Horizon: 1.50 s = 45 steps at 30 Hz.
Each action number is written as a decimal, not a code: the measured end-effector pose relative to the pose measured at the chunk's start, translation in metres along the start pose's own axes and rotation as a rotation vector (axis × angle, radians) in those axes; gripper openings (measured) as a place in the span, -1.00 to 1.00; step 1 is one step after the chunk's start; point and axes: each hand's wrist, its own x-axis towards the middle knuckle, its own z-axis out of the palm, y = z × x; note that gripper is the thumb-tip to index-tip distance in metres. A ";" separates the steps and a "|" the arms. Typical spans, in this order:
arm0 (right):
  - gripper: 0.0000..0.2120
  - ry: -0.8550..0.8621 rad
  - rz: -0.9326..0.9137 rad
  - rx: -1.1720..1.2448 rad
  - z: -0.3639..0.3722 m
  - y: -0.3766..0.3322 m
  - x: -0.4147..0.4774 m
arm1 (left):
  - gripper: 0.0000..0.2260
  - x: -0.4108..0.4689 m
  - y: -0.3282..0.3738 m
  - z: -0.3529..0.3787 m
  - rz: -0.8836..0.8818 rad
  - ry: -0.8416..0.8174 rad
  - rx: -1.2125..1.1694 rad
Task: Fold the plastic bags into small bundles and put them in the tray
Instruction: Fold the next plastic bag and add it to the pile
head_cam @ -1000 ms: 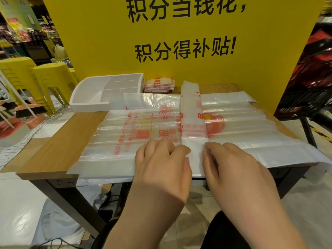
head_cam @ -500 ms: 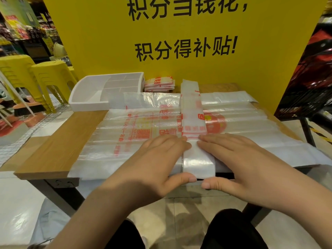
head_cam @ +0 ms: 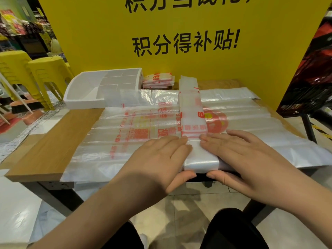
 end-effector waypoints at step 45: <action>-0.66 0.198 0.182 0.602 -0.016 -0.033 0.003 | -0.79 -0.020 0.011 -0.029 -0.324 0.044 -0.629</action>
